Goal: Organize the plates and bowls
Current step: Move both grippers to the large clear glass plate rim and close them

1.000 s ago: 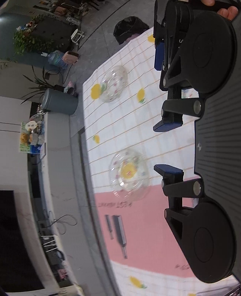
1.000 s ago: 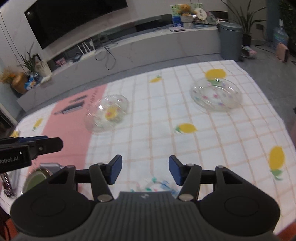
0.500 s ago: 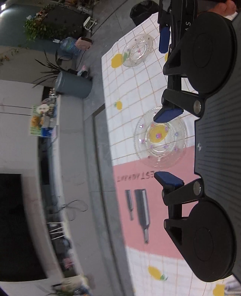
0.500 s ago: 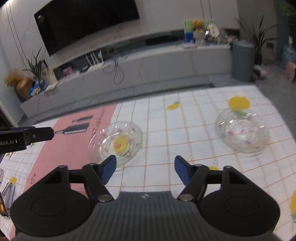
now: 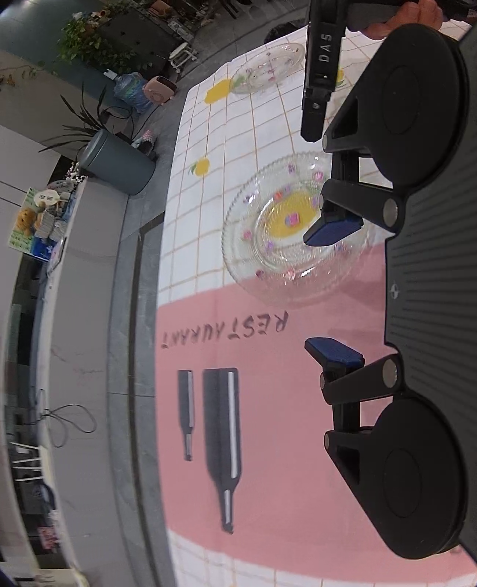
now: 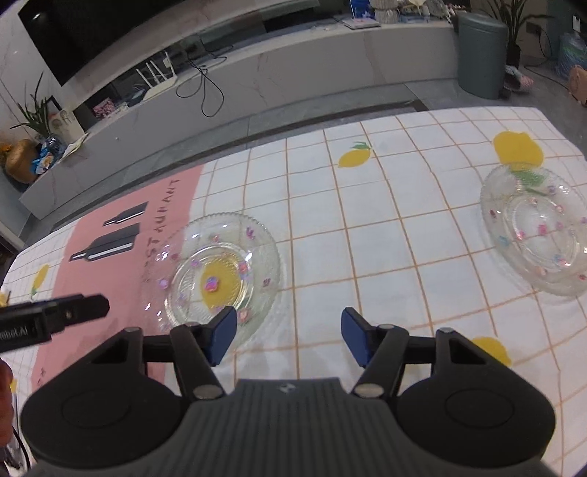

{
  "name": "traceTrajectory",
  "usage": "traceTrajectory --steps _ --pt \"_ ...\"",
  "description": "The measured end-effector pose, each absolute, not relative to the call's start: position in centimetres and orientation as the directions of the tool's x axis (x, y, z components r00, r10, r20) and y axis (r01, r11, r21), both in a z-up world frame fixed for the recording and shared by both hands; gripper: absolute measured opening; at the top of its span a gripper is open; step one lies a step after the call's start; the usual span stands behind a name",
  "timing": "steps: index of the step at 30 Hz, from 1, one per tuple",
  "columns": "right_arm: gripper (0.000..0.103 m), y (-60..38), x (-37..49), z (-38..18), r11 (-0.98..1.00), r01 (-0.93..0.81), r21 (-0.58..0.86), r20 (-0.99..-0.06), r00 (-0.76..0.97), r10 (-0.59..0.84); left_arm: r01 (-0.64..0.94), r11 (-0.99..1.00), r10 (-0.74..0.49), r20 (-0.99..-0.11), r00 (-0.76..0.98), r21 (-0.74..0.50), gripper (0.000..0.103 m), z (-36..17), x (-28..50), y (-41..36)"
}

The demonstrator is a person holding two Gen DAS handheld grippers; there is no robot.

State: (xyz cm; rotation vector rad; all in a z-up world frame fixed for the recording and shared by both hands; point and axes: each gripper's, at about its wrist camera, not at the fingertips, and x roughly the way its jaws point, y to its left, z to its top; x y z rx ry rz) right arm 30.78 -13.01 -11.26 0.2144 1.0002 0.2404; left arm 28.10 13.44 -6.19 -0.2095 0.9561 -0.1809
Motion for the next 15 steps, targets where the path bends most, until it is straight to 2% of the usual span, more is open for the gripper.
traceTrajectory --steps 5,9,12,15 --pt "0.053 -13.0 32.6 -12.6 0.947 -0.070 0.315 -0.812 0.497 0.307 0.027 0.934 -0.313 -0.776 0.547 -0.357 0.068 -8.0 29.2 14.8" --pt "0.053 -13.0 33.2 -13.2 0.939 -0.066 0.336 -0.802 0.503 0.323 0.016 0.926 -0.324 -0.770 0.549 -0.378 0.067 -9.0 29.9 14.9" --pt "0.049 -12.7 33.6 -13.2 0.935 -0.072 0.346 -0.794 0.509 0.333 0.024 0.928 -0.322 -0.768 0.554 -0.372 0.062 -9.2 30.4 14.8" --pt "0.039 -12.4 33.9 -13.3 0.937 -0.080 0.340 -0.795 0.508 0.332 0.025 0.926 -0.328 -0.766 0.553 -0.378 0.049 -9.1 30.9 14.7"
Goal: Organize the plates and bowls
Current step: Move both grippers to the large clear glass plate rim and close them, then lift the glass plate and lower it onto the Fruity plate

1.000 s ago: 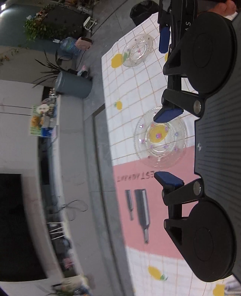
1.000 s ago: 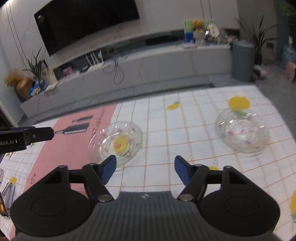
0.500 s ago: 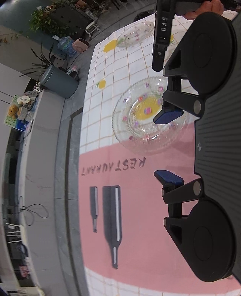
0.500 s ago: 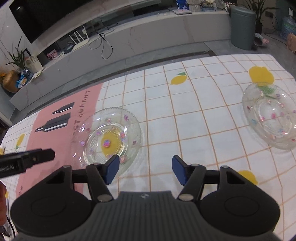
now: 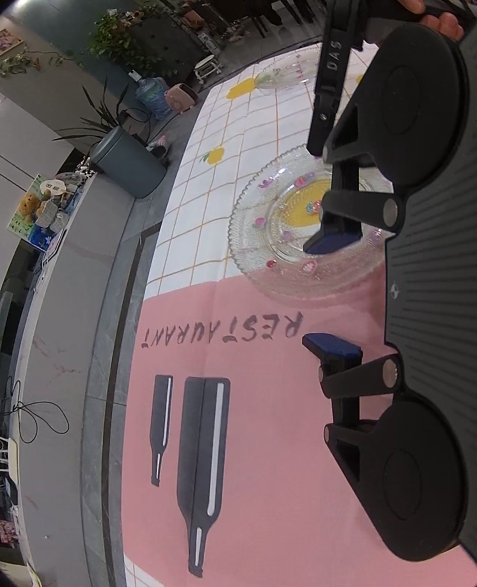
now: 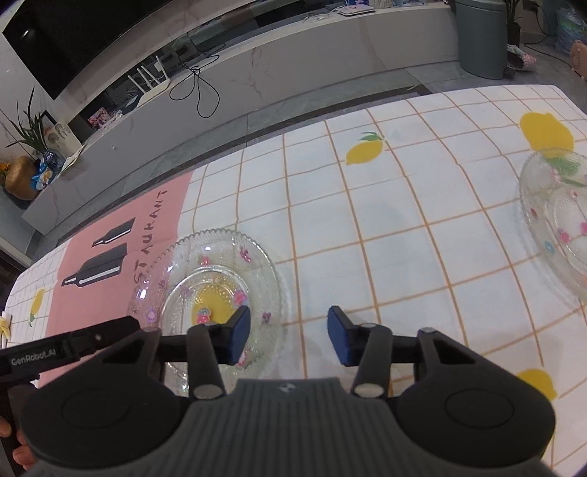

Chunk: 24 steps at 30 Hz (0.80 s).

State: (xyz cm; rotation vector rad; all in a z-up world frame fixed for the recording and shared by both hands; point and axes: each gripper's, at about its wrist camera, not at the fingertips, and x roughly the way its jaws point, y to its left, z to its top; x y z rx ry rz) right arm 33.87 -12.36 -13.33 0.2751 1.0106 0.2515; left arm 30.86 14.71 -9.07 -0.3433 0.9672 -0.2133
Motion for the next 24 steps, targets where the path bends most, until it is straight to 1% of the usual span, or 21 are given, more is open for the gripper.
traceTrajectory --steps 2,3,4,5,6,9,11,18,24 --pt "0.032 -12.2 33.9 -13.4 0.935 -0.082 0.346 -0.793 0.507 0.338 0.023 0.921 -0.338 -0.770 0.541 -0.389 0.029 -9.1 31.1 14.6" --pt "0.030 -12.1 33.9 -13.4 0.933 -0.086 0.348 -0.793 0.504 0.342 0.024 0.918 -0.346 -0.770 0.536 -0.396 0.026 -9.3 31.2 14.5" --pt "0.024 -11.9 33.9 -13.5 0.933 -0.093 0.349 -0.793 0.501 0.346 0.021 0.918 -0.345 -0.772 0.534 -0.395 0.018 -9.4 31.2 14.4" --pt "0.018 -11.7 33.8 -13.6 0.932 -0.103 0.348 -0.793 0.498 0.351 0.027 0.921 -0.343 -0.775 0.532 -0.389 0.016 -9.3 31.2 14.2" --pt "0.014 -11.5 33.8 -13.7 0.929 -0.113 0.352 -0.793 0.491 0.360 0.029 0.923 -0.339 -0.777 0.531 -0.383 0.016 -9.3 31.2 14.0" --pt "0.013 -11.4 33.8 -13.7 0.934 -0.111 0.340 -0.795 0.497 0.349 0.015 0.932 -0.317 -0.792 0.521 -0.363 0.015 -9.0 31.4 13.7" --pt "0.011 -11.7 33.8 -13.7 0.926 -0.092 0.366 -0.793 0.490 0.362 0.000 0.937 -0.299 -0.804 0.514 -0.349 0.015 -8.8 31.4 13.5" --pt "0.010 -12.0 33.0 -13.3 0.916 -0.095 0.390 -0.796 0.465 0.387 0.008 0.940 -0.296 -0.805 0.515 -0.341 0.015 -7.5 30.4 13.4" --pt "0.010 -13.0 31.3 -11.8 0.897 -0.089 0.433 -0.776 0.469 0.421 0.013 0.934 -0.306 -0.778 0.548 -0.357 0.015 -4.6 28.9 13.0"
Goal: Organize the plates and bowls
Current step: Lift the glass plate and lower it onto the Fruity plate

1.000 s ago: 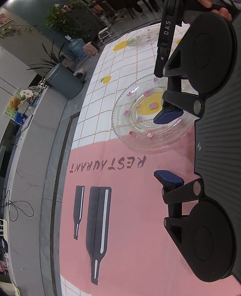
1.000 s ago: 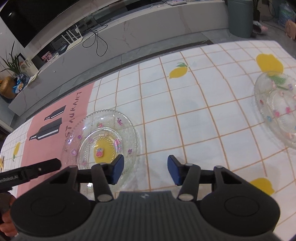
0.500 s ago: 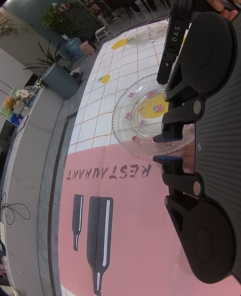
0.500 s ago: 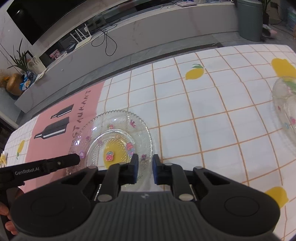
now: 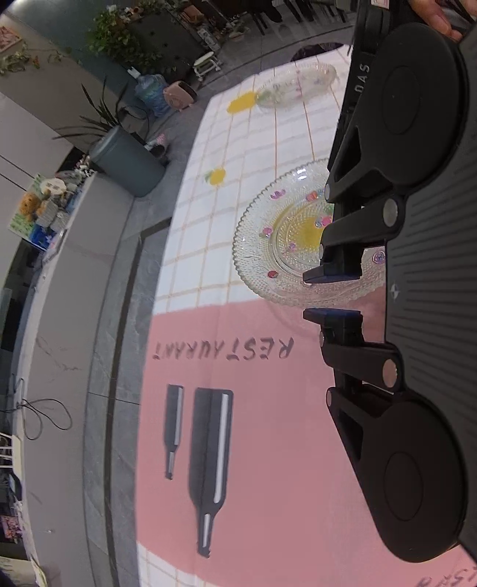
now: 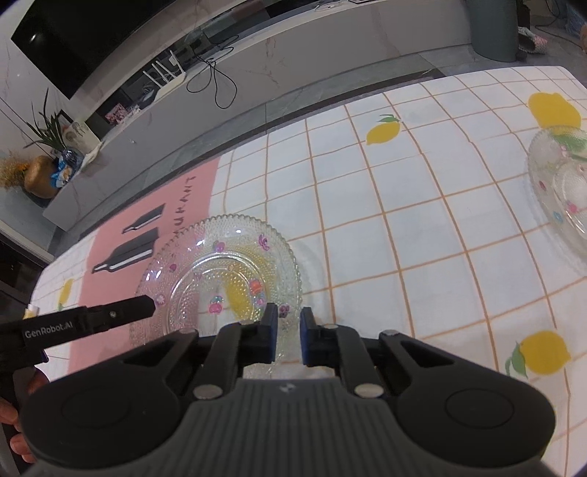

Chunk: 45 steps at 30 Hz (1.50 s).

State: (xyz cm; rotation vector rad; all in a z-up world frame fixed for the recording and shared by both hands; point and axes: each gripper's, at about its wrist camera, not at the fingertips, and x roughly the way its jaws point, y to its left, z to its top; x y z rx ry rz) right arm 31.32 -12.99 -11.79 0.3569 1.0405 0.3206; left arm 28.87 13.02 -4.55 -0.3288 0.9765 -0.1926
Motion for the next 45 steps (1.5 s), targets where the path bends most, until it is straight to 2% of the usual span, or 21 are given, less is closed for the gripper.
traceTrajectory --steps 10,19,28,45 --pt "0.010 -16.1 26.1 -6.9 0.877 -0.087 0.472 -0.731 0.517 0.445 0.039 0.937 -0.303 -0.751 0.587 -0.348 0.015 2.0 24.0 9.6" --pt "0.009 -20.8 19.7 -4.2 0.875 -0.078 0.477 -0.705 0.561 0.434 0.071 0.933 -0.323 -0.732 0.600 -0.353 0.013 4.8 18.3 4.9" --pt "0.007 -26.1 14.2 -4.3 0.867 -0.019 0.498 -0.692 0.593 0.411 0.075 0.916 -0.356 -0.713 0.604 -0.393 0.013 3.9 13.5 0.4" --pt "0.005 -32.6 8.4 -7.2 0.877 0.083 0.473 -0.716 0.617 0.327 0.062 0.888 -0.411 -0.726 0.552 -0.456 0.013 -1.7 8.6 -4.7"
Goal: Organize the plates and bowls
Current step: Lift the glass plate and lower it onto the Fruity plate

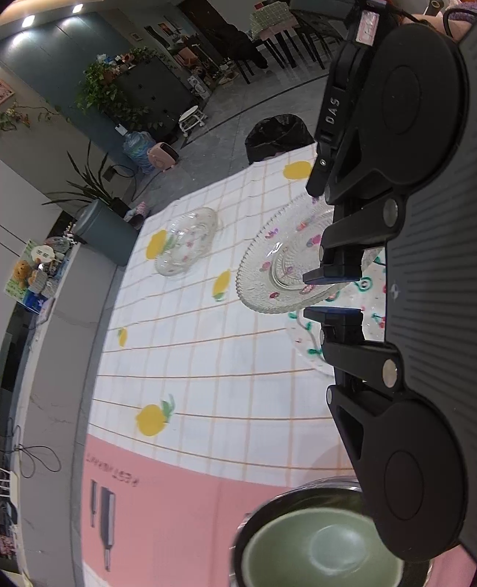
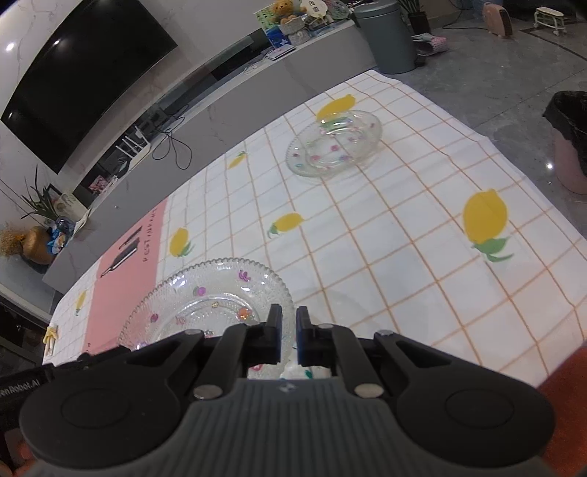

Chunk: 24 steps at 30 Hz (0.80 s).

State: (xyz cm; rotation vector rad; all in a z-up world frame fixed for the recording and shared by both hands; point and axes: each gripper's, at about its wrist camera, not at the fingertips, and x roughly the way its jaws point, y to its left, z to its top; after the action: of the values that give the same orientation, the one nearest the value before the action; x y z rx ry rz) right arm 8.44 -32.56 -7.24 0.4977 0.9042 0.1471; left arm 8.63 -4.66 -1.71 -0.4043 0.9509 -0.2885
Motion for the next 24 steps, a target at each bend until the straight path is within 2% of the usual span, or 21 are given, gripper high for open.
traceTrajectory --steps 24 --pt "0.004 -31.2 9.1 -10.8 0.910 0.075 0.408 -0.769 0.565 0.299 -0.034 0.880 -0.397 -0.775 0.492 -0.473 0.013 -7.2 8.6 -3.8"
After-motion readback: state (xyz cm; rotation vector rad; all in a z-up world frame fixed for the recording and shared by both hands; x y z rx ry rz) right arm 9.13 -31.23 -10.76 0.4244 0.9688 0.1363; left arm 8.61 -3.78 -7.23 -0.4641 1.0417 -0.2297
